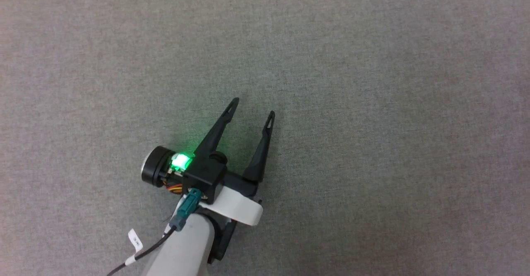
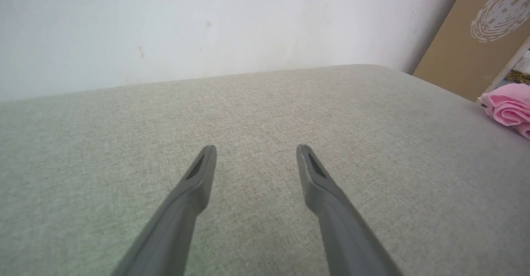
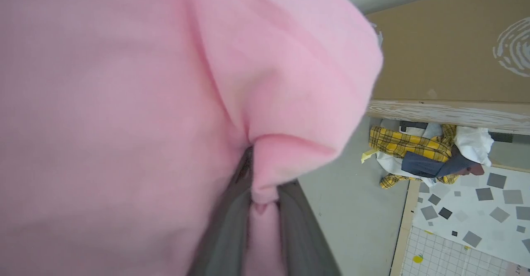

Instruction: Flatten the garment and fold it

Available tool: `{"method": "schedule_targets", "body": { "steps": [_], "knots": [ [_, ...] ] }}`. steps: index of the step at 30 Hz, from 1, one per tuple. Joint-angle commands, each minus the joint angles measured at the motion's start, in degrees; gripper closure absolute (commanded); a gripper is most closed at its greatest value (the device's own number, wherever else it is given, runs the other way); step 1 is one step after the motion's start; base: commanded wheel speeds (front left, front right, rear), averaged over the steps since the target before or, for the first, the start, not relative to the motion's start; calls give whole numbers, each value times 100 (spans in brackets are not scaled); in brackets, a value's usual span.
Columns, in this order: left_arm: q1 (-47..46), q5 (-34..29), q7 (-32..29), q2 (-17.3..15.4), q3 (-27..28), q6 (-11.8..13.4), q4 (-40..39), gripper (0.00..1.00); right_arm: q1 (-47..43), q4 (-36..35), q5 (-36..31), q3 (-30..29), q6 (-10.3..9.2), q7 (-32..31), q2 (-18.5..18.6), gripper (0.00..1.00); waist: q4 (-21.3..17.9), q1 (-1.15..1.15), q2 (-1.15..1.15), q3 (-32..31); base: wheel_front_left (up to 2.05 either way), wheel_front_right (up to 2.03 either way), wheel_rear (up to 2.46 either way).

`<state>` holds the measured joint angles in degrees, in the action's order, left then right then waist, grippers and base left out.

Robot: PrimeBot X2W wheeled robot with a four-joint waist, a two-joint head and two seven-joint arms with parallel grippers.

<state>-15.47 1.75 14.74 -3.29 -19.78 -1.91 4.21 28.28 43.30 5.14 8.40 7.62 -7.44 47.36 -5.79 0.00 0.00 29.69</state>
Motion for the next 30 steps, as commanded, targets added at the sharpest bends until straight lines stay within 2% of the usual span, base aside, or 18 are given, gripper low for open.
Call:
{"method": "schedule_targets", "body": {
  "steps": [1, 7, 12, 16, 21, 30],
  "knots": [
    [-30, -17, 26, -39, 36, 30, 48, 0, 115, 81, -73, -89, -13, 68, -73, 0, -25, 0, 0, -170, 0, 0, 0],
    [190, 90, 26, -17, 69, 92, 75, 0, 242, 78, -106, -223, -13, 153, -191, 0, -94, 0, 0, -818, 0, 0, 0],
    [516, 206, 26, -4, 239, 185, 65, 0, 421, -456, 42, -357, -13, 316, -325, 0, -141, 0, 0, -1475, 0, 0, 0],
    [743, 314, 26, 2, 507, 266, -12, 0, 411, -1158, 214, -495, -13, 520, -562, 0, -98, 0, 0, -1905, 0, 0, 0],
    [990, 430, 26, 6, 887, 311, -196, 0, 187, -2248, 285, -865, -13, 792, -1181, 0, 2, 0, 0, -2304, 0, 0, 0],
    [1412, 506, 26, 16, 1355, 347, -348, 0, -944, -3893, 258, -1447, -13, 1174, -2665, 0, 229, 0, 0, -2735, 0, 0, 0]
  ]
}}
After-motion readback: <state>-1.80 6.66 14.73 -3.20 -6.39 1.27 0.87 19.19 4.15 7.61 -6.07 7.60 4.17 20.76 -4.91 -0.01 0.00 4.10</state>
